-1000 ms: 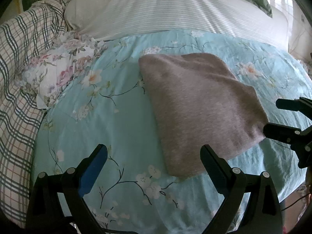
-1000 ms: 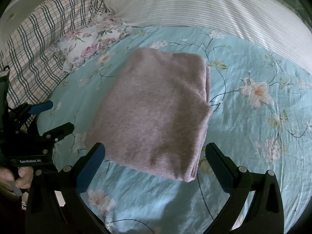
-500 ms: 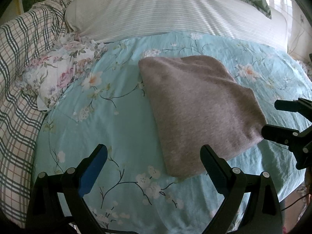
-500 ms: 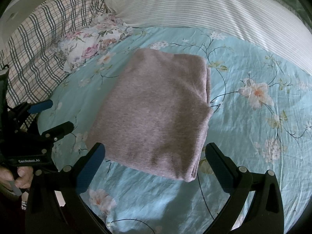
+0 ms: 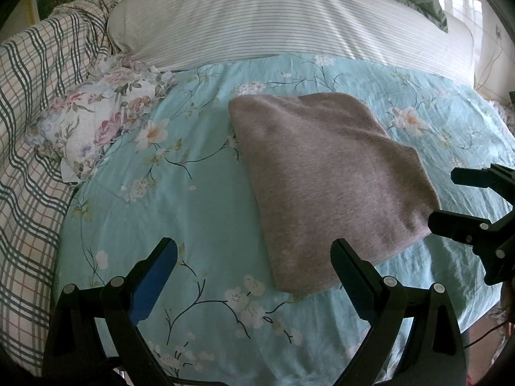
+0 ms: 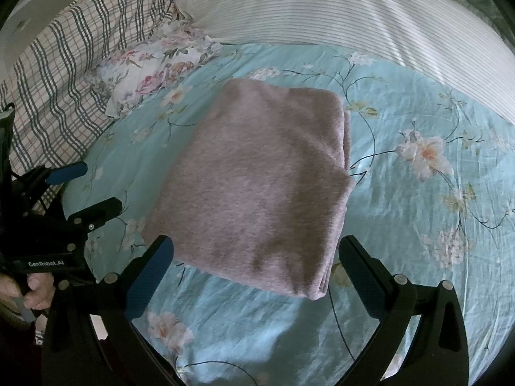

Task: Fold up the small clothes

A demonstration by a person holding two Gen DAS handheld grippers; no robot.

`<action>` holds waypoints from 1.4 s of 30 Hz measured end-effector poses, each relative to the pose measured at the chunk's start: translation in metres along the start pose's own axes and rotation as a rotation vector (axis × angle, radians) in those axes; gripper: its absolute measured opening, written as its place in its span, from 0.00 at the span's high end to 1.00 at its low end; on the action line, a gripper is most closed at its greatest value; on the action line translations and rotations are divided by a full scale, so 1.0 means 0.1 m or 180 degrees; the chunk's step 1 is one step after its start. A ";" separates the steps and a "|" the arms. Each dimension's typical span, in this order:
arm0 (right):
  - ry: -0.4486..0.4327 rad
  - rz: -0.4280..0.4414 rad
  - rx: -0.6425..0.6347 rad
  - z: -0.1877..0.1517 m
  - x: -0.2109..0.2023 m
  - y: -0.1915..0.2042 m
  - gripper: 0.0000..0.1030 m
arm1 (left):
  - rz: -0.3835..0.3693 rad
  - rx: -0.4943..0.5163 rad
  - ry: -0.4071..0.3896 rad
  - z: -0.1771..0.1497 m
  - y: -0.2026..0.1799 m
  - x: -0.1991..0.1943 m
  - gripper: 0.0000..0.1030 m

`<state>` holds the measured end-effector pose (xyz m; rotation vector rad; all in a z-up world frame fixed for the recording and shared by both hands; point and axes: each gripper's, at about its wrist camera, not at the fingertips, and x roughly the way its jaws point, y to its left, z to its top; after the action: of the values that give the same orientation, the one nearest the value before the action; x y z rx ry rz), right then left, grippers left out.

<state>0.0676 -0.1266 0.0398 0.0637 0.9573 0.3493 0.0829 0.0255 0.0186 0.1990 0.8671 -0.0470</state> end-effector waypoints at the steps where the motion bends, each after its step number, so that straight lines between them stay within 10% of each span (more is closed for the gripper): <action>1: 0.0000 -0.0002 0.0002 0.00 0.00 0.00 0.01 | 0.0001 0.0005 0.0002 0.00 0.00 0.00 0.06; 42: 0.0001 0.0007 -0.0038 0.06 0.00 -0.04 0.01 | -0.0033 0.0029 0.0007 0.01 -0.01 0.02 0.06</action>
<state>0.0733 -0.1295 0.0423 0.0538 0.9555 0.3569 0.0847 0.0247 0.0178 0.2030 0.8703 -0.0603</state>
